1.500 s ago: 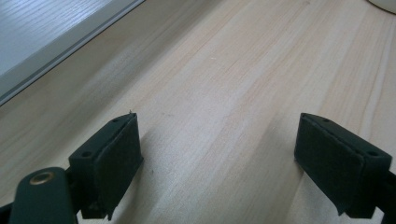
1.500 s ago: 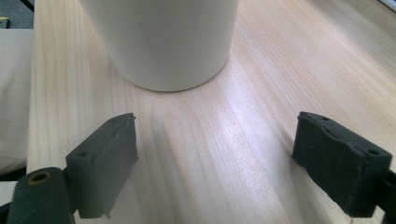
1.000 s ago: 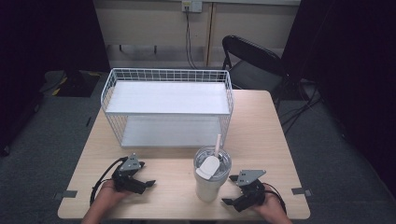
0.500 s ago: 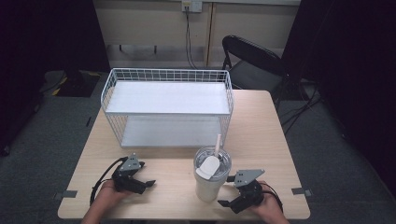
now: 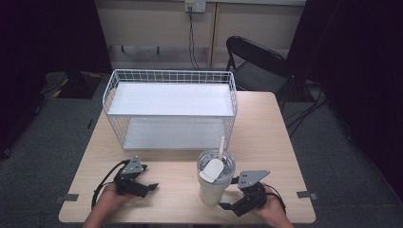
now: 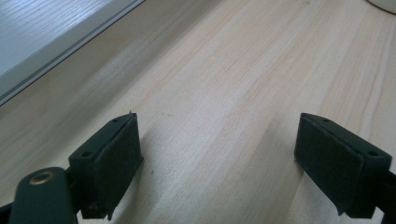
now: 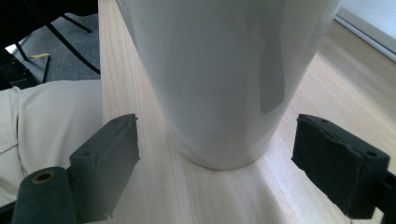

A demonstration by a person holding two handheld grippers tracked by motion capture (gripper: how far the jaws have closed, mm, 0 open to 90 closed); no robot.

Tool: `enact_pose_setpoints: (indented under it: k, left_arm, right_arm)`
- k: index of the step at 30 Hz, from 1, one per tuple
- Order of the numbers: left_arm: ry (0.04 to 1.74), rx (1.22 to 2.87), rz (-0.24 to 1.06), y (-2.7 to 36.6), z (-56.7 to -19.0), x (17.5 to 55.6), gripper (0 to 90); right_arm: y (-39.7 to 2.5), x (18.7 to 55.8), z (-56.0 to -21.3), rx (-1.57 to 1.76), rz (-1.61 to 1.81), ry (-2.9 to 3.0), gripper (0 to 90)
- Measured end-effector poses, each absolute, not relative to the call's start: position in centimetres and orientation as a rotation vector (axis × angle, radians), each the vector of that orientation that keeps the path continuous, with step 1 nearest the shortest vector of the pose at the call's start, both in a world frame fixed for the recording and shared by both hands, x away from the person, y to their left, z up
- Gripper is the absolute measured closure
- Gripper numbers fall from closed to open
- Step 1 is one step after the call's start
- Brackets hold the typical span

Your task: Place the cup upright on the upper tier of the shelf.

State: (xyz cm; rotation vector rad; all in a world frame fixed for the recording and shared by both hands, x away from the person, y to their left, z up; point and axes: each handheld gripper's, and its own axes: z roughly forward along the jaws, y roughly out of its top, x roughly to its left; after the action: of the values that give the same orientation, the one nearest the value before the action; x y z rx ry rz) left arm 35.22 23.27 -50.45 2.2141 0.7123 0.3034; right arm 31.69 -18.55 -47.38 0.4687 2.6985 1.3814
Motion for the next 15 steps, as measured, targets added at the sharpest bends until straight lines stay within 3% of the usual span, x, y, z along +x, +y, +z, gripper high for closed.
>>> enact_pose_setpoints:
  k: [15]
  left_arm:
    - [0.713, 2.214, 0.303, 23.27, -50.46, 35.21, 14.0]
  right_arm:
    - [-18.11, 31.93, -46.49, 0.458, 1.468, 2.658, 13.5]
